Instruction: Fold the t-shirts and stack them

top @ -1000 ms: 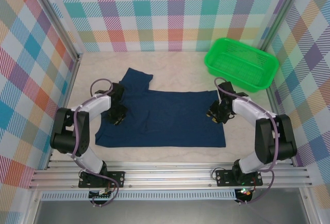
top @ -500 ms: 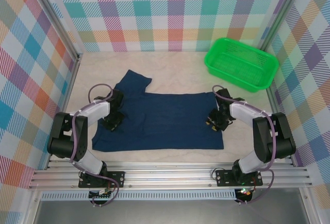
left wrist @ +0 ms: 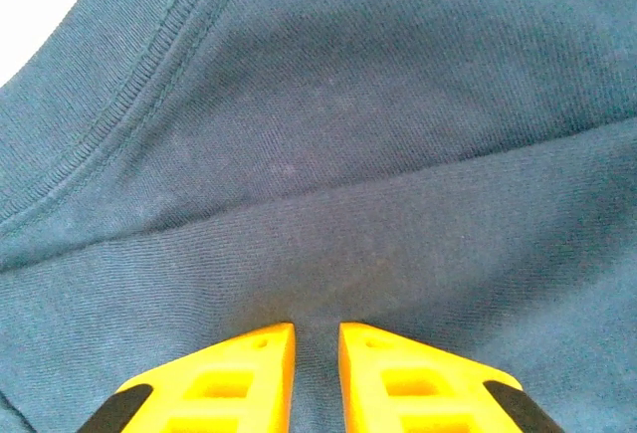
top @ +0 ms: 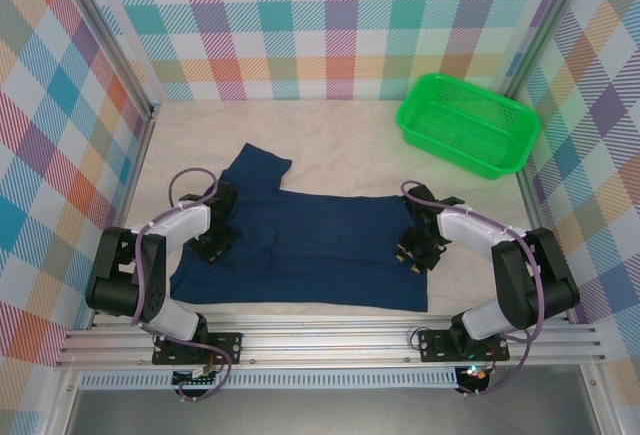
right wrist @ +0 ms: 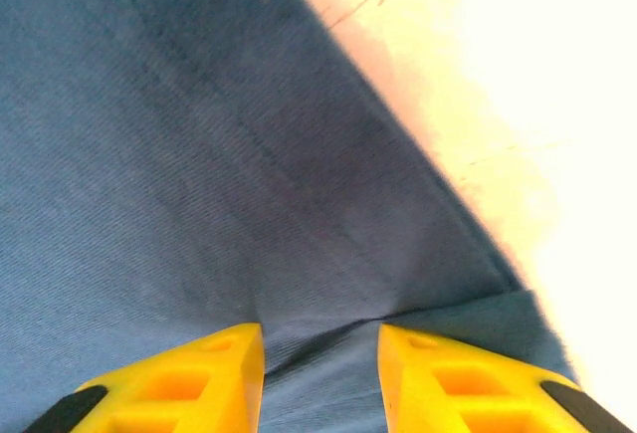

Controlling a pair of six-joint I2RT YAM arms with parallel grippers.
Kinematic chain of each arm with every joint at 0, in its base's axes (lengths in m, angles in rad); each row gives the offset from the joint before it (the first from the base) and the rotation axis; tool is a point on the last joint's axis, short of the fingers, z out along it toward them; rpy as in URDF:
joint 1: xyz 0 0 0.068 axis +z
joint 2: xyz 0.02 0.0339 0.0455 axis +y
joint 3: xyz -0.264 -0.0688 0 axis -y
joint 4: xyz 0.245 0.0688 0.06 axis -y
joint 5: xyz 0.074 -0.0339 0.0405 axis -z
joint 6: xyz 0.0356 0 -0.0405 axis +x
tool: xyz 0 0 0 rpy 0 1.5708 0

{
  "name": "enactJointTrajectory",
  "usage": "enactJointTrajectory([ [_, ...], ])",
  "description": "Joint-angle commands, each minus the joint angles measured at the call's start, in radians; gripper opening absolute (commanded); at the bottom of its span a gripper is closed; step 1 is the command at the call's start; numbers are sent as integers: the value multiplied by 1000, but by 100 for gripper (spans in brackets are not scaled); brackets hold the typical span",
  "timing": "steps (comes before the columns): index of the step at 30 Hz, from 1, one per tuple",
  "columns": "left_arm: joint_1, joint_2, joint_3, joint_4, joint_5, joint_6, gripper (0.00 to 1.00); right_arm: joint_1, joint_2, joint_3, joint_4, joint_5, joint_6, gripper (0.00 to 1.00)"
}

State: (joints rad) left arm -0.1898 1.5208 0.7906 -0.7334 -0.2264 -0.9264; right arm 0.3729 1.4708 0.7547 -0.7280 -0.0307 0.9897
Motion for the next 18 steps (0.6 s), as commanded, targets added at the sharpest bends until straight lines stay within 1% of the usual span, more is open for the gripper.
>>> enactJointTrajectory([
  [1, -8, -11, 46, -62, -19, 57, 22, -1, 12, 93, -42, 83, -61, 37],
  [5, -8, 8, 127, -113, -30, 79, 25, -11, 92, 201, -62, 88, -130, 37],
  [6, -9, 3, 146, -124, -31, 81, 27, -11, 103, 225, -69, 95, -143, 38],
  [8, -10, -28, 184, -138, -27, 81, 33, -11, 93, 250, -69, 120, -152, 39],
  [10, -7, -41, 237, -153, -26, 95, 35, -23, 82, 259, -50, 124, -154, 40],
  [12, 11, -11, 286, -152, 4, 113, 35, -44, 101, 262, -21, 97, -153, 40],
  [15, 63, 74, 336, -84, 97, 146, 35, -75, 153, 261, 52, 36, -161, 39],
  [18, 99, 160, 407, -22, 144, 175, 35, -91, 192, 284, 102, 28, -175, 39],
])
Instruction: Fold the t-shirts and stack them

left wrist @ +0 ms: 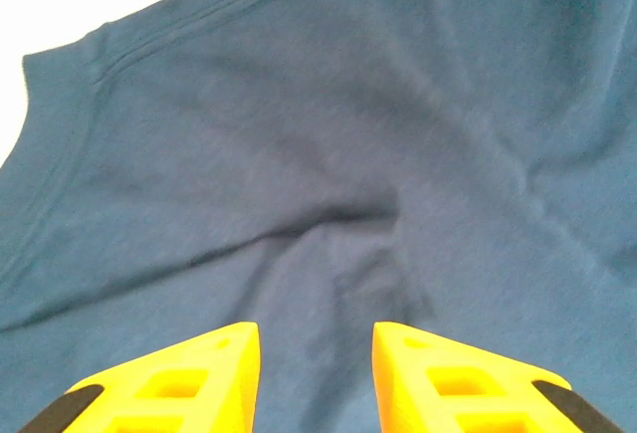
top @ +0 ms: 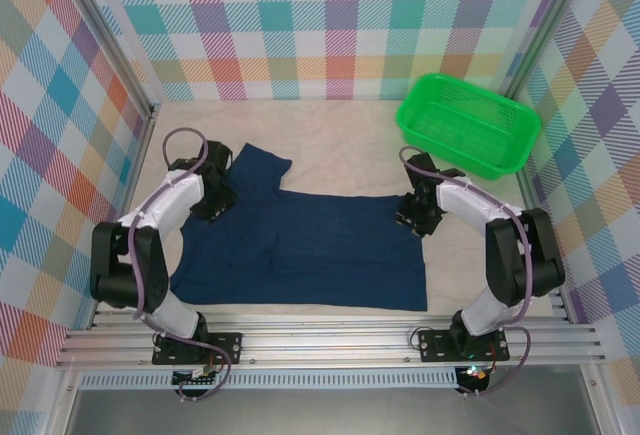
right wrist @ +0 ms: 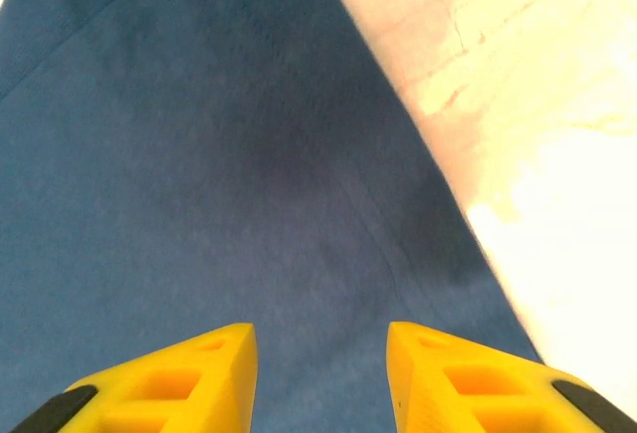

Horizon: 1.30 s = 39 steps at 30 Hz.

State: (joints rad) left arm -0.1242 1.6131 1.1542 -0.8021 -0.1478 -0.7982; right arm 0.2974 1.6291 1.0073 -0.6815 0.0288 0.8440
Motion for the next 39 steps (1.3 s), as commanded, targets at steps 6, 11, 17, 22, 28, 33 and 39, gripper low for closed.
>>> enactJointTrajectory([
  [6, 84, 223, 219, 176, 131, 113, 41, -52, 83, 106, 88, 0, -86, 39],
  [11, 99, 369, 430, 241, 149, 178, 42, -90, 125, 155, 115, 1, -144, 42],
  [17, 95, 615, 712, 300, 186, 278, 40, -107, 188, 235, 92, -19, -207, 46],
  [22, 72, 744, 849, 315, 157, 354, 40, -114, 210, 266, 67, -31, -212, 49],
  [28, 45, 820, 918, 302, 130, 382, 40, -119, 213, 277, 58, -48, -210, 49],
  [33, 34, 837, 914, 297, 140, 388, 38, -121, 208, 272, 61, -56, -200, 49],
  [39, 12, 842, 921, 221, 69, 406, 31, -122, 209, 261, 64, -58, -191, 49],
])
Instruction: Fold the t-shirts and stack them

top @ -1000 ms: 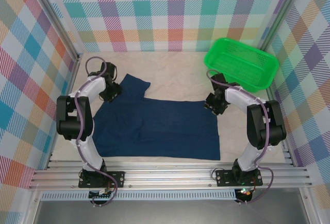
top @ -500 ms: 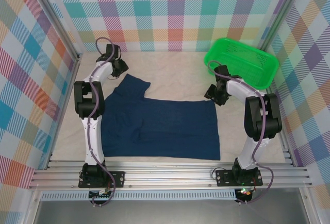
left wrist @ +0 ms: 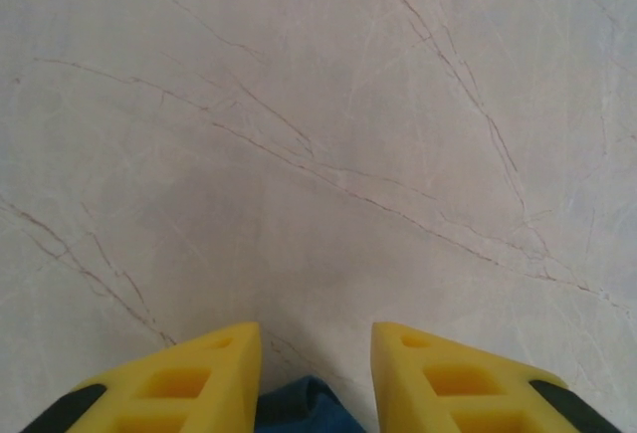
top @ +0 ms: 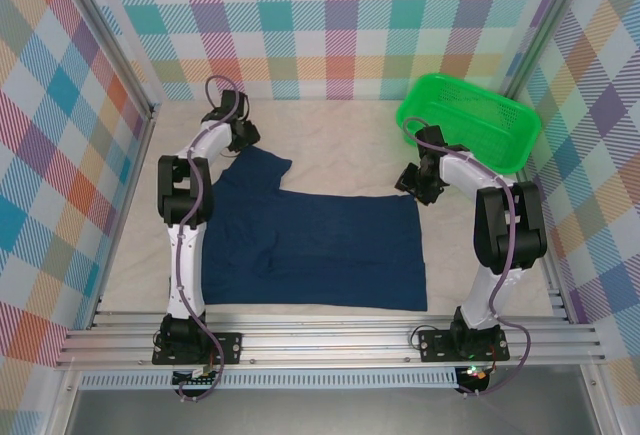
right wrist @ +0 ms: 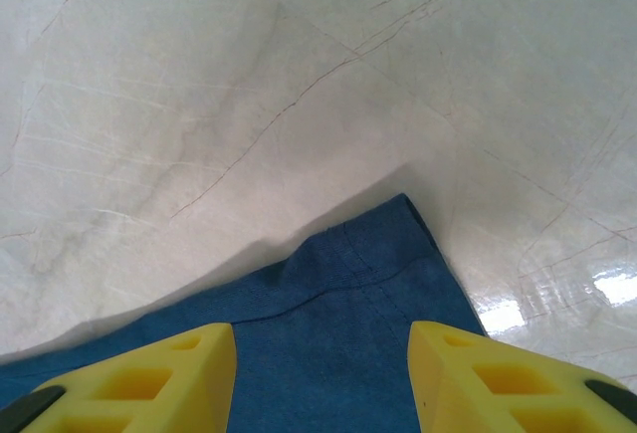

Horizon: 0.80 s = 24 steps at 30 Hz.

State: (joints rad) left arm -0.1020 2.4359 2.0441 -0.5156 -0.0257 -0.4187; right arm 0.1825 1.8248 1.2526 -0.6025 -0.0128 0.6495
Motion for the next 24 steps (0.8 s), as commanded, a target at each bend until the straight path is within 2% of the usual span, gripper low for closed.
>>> enactJointTrajectory([
  [1, -11, 21, 37, -84, -64, 30, 30, -8, 15, 16, -15, -14, 7, 49],
  [9, -15, 34, 55, -107, -71, 32, 20, -12, 7, 28, -34, 31, 28, 50],
  [12, -18, 36, 61, -110, -64, 26, 7, -16, 7, 30, -42, 65, 41, 50],
  [15, -25, 27, 67, -123, -87, 22, 0, -18, 11, 25, -34, 98, 52, 51],
  [20, -37, -15, 74, -136, -112, 12, 0, -22, 45, 38, -11, 117, 67, 52],
  [24, -45, -40, 84, -145, -115, 6, 0, -22, 89, 70, -11, 106, 69, 48],
])
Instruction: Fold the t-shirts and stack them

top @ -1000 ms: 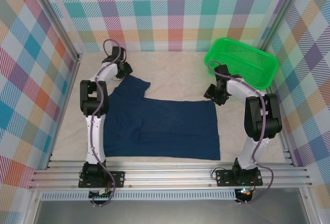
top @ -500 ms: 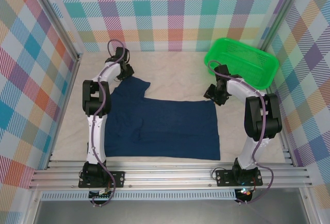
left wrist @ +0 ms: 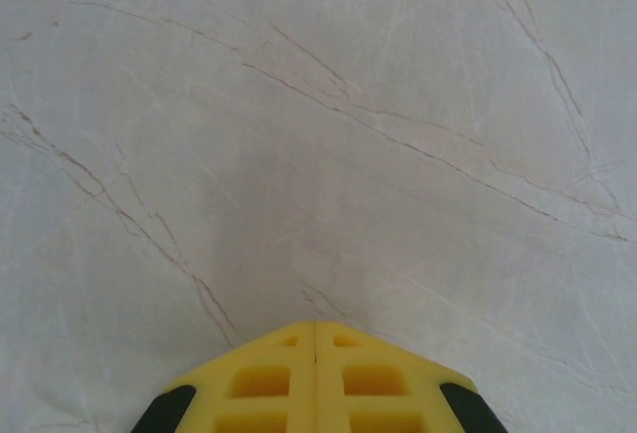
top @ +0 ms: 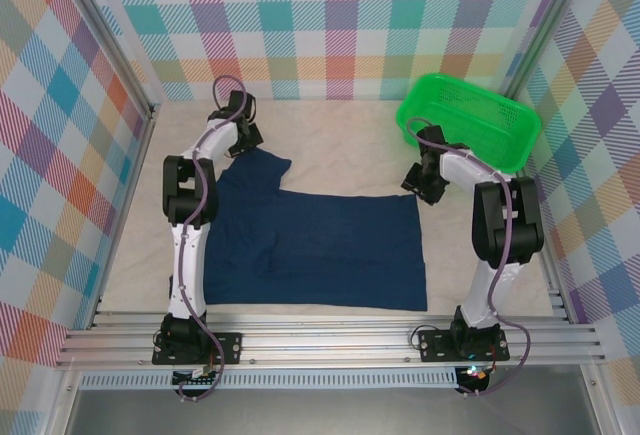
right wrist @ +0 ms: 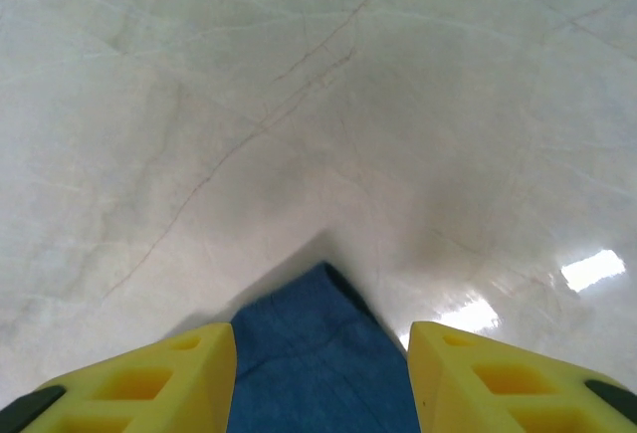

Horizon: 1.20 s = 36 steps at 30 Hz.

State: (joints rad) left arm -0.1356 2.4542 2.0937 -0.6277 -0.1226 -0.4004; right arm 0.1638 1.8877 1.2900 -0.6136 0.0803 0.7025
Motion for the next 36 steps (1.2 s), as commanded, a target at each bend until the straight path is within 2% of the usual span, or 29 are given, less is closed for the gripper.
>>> enactJointTrajectory([
  [1, -12, -63, 38, -35, -16, -17, 0, -1, 34, 37, -2, 16, 21, 47],
  [12, -15, -90, 68, -52, -14, -23, 0, 0, 115, 81, -17, 18, 37, 35],
  [22, -13, -71, 153, -73, 6, -42, 0, 0, 117, 117, -44, 26, 39, 0],
  [27, -7, -44, 226, -78, 11, -52, 0, 0, 120, 179, -79, 53, 22, 0],
  [32, 2, 22, 355, -84, 62, -43, 0, 0, 146, 257, -105, 47, 4, 0],
  [36, 2, 34, 376, -99, 71, -42, 0, 0, 165, 288, -124, 31, -1, 0],
])
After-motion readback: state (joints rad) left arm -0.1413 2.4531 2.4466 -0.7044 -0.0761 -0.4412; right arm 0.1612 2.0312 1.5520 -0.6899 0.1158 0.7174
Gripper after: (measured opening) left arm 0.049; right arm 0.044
